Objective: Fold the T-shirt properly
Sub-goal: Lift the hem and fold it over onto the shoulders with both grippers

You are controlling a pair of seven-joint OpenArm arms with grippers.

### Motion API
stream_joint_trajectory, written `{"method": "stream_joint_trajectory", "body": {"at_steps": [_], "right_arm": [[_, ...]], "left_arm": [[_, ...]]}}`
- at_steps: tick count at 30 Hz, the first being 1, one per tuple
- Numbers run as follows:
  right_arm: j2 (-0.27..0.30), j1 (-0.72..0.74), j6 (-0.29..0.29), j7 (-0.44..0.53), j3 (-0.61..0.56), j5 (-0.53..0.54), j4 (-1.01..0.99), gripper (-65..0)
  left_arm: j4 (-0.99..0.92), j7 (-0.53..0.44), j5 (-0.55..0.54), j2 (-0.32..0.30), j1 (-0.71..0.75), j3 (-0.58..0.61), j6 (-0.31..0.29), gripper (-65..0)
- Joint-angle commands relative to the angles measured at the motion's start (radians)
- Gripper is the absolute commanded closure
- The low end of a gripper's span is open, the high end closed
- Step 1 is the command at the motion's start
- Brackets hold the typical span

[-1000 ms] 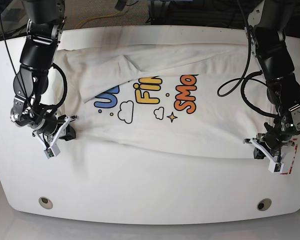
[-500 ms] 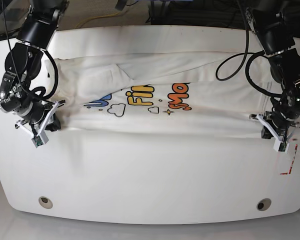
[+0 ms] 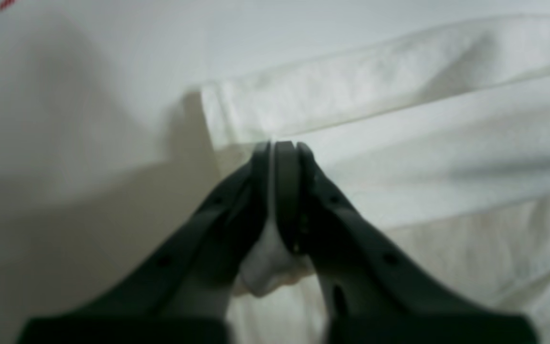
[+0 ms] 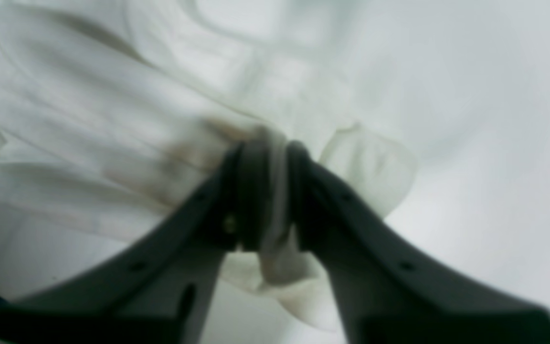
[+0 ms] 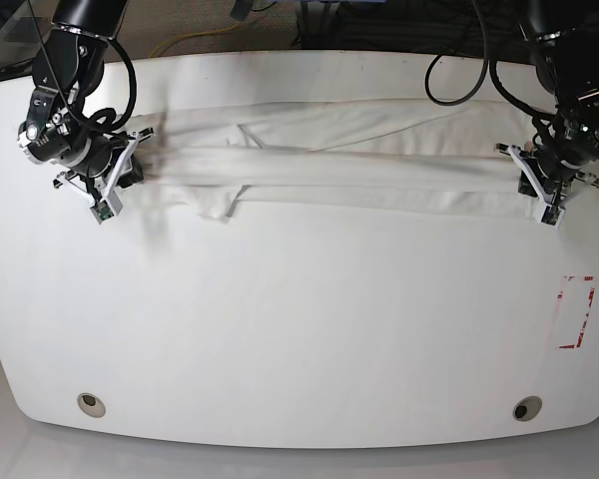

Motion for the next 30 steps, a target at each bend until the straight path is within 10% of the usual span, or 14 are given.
{"method": "stream_joint_trajectory", "body": {"at_steps": [1,6,30], "right_arm": [[0.018,-0.006,-0.002,0.017,0.008,0.007,0.023,-23.1],[0.016,-0.023,-0.002,0.015,0.011,0.015,0.058,-42.2],[-0.091,0.241,-0.002,-0.135,0.097,0.015,-0.187,-41.9]], "left_arm": [[0.047,0.039,0.001,-0.017,0.022,-0.005,0.003,-22.2],[0.11,0.112,0.002,-0.017,0.042,-0.008,0.003,-52.5],[0.028,0.097,0.002,-0.033,0.002,0.056,0.005,-52.5]]}}
